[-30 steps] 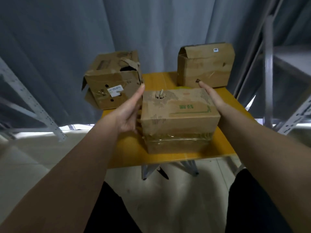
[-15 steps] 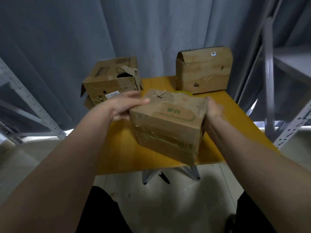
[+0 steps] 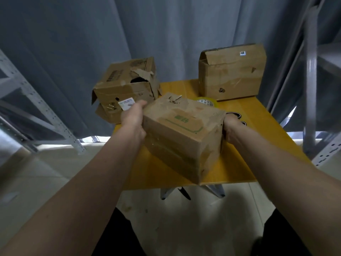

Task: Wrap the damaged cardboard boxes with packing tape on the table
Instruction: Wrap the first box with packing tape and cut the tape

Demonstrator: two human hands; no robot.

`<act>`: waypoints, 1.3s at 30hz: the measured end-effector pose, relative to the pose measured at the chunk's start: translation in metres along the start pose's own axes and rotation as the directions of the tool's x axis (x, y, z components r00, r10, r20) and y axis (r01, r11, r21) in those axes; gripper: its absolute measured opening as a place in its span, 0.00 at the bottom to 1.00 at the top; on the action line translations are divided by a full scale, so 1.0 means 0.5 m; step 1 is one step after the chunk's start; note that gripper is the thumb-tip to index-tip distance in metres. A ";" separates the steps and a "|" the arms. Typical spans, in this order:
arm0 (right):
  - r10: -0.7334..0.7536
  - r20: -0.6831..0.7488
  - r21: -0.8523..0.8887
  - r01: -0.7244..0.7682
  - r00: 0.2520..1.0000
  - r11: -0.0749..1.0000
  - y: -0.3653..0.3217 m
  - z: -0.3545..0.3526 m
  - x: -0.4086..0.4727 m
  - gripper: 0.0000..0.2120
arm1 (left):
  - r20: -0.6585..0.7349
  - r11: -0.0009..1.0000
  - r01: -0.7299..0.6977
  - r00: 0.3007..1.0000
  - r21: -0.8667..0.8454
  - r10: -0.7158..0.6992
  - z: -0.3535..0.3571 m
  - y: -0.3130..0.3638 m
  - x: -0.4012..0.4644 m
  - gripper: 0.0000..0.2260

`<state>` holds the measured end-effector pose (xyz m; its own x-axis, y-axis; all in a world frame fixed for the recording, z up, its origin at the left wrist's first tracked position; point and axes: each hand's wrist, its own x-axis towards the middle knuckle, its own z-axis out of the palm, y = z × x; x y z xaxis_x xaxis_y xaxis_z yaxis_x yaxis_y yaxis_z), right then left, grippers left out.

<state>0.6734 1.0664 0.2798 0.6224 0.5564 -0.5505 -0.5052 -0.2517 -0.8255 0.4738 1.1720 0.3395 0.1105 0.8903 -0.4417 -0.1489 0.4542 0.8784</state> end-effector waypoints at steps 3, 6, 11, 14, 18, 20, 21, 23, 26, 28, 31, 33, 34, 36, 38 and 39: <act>-0.088 0.039 -0.144 0.093 0.995 0.985 0.010 0.019 -0.002 0.12 | -0.157 0.979 -0.181 0.974 -0.091 0.165 0.009 0.004 0.013 0.02; -0.406 0.008 -0.565 0.340 0.914 0.752 0.011 0.027 0.020 0.14 | -0.138 0.905 -0.381 0.902 0.187 0.408 0.022 -0.005 0.026 0.02; -0.604 0.271 -0.900 0.420 0.750 0.117 -0.010 0.006 0.076 0.20 | 0.274 0.463 -0.607 0.751 0.646 0.601 0.039 0.004 0.017 0.17; -0.464 0.417 -0.899 0.429 0.782 -0.084 -0.021 0.016 0.098 0.31 | 0.399 0.496 -0.579 0.812 0.647 0.426 0.037 0.007 0.019 0.21; -0.319 0.355 -0.935 0.336 0.879 -0.115 -0.025 0.001 0.126 0.36 | 0.404 0.510 -0.563 0.825 0.650 0.396 0.033 0.008 0.026 0.23; -0.330 0.397 -0.918 0.359 0.857 -0.170 -0.032 -0.013 0.128 0.33 | 0.398 0.520 -0.565 0.823 0.641 0.405 0.043 0.006 0.029 0.23; -0.340 0.409 -0.912 0.362 0.847 -0.193 -0.036 -0.018 0.129 0.31 | 0.396 0.530 -0.564 0.824 0.633 0.405 0.051 0.005 0.030 0.24; -0.359 0.397 -0.917 0.343 0.845 -0.206 -0.044 -0.026 0.126 0.30 | 0.388 0.547 -0.554 0.832 0.628 0.397 0.068 0.002 0.031 0.26; -0.393 0.290 -0.957 0.258 0.873 -0.133 -0.045 -0.043 0.123 0.29 | 0.377 0.555 -0.548 0.836 0.626 0.399 0.097 -0.001 0.033 0.27; -0.424 0.183 -0.983 0.167 0.887 -0.077 -0.047 -0.058 0.120 0.28 | 0.380 0.558 -0.553 0.832 0.619 0.405 0.119 -0.005 0.033 0.28; -0.467 0.111 -0.994 0.088 0.877 -0.071 -0.050 -0.082 0.116 0.25 | 0.379 0.543 -0.560 0.827 0.626 0.416 0.144 -0.010 0.032 0.28; -0.489 0.145 -0.989 0.130 0.860 -0.064 -0.051 -0.096 0.116 0.21 | 0.387 0.536 -0.571 0.819 0.622 0.423 0.150 -0.013 0.033 0.29; -0.493 0.162 -0.985 0.173 0.855 -0.022 -0.052 -0.102 0.118 0.20 | 0.390 0.519 -0.578 0.813 0.629 0.432 0.149 -0.012 0.033 0.29; -0.503 0.157 -0.946 0.275 0.850 0.169 -0.062 -0.108 0.119 0.19 | 0.396 0.453 -0.599 0.791 0.661 0.467 0.144 -0.011 0.033 0.29; -0.523 0.082 -0.776 0.384 0.848 0.500 -0.085 -0.107 0.107 0.18 | 0.392 0.388 -0.626 0.752 0.677 0.529 0.137 -0.009 0.031 0.28; -0.529 0.045 -0.638 0.432 0.848 0.638 -0.097 -0.106 0.098 0.16 | 0.392 0.357 -0.643 0.727 0.678 0.564 0.136 -0.008 0.029 0.27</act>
<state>0.7602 1.0640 0.2864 0.7678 0.6402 -0.0245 0.3277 -0.4253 -0.8436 0.5426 1.1810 0.3418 0.3815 0.8910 0.2462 0.5417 -0.4313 0.7215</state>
